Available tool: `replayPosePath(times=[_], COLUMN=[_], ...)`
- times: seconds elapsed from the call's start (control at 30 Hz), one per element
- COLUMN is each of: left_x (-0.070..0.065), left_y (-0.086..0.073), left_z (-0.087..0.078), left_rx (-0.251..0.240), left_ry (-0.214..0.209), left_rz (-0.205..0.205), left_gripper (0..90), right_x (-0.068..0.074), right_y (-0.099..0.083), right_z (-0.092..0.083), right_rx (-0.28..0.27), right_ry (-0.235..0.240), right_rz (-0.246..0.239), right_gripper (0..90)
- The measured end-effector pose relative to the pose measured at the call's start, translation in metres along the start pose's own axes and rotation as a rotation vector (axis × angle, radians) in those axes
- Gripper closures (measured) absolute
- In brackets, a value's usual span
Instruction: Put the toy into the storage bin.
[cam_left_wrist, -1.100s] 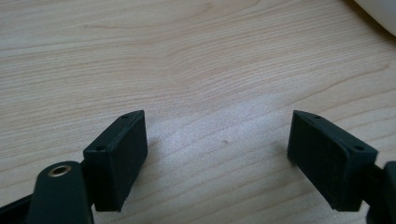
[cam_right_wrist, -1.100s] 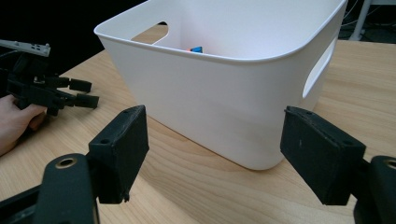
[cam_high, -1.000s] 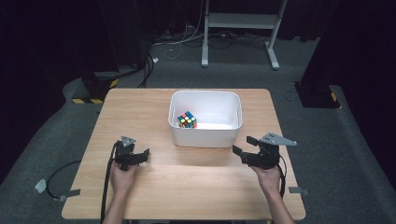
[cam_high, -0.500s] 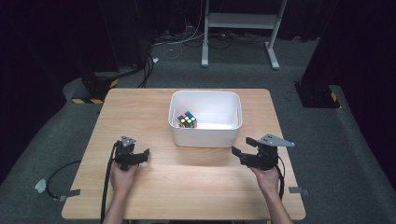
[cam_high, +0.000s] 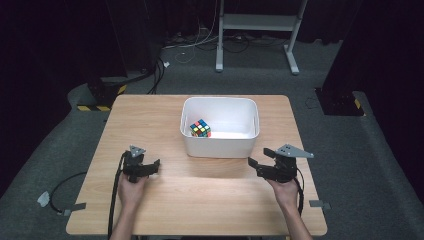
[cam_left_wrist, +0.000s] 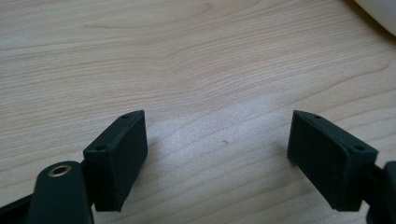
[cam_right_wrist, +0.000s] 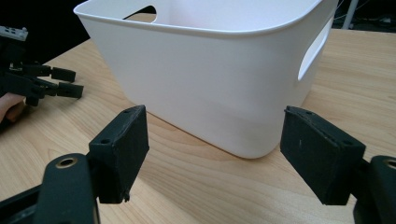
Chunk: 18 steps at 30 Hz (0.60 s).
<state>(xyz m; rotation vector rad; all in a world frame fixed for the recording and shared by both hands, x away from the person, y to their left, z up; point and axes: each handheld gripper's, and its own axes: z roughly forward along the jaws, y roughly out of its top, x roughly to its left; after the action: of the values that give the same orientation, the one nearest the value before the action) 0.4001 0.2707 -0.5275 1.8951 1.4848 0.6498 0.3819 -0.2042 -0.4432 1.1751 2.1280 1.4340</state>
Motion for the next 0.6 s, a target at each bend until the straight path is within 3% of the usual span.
replayPosePath(times=[0.6], left_x=[0.0], left_y=[0.0], left_z=[0.0], left_rx=[0.0], left_ry=[0.0], left_rz=[0.0], left_gripper=[20.1], right_x=[-0.0025], right_y=[-0.0035], right_z=[0.0049], right_rx=[0.031], right_ry=[-0.024], right_rz=[-0.008], right_gripper=[23.3])
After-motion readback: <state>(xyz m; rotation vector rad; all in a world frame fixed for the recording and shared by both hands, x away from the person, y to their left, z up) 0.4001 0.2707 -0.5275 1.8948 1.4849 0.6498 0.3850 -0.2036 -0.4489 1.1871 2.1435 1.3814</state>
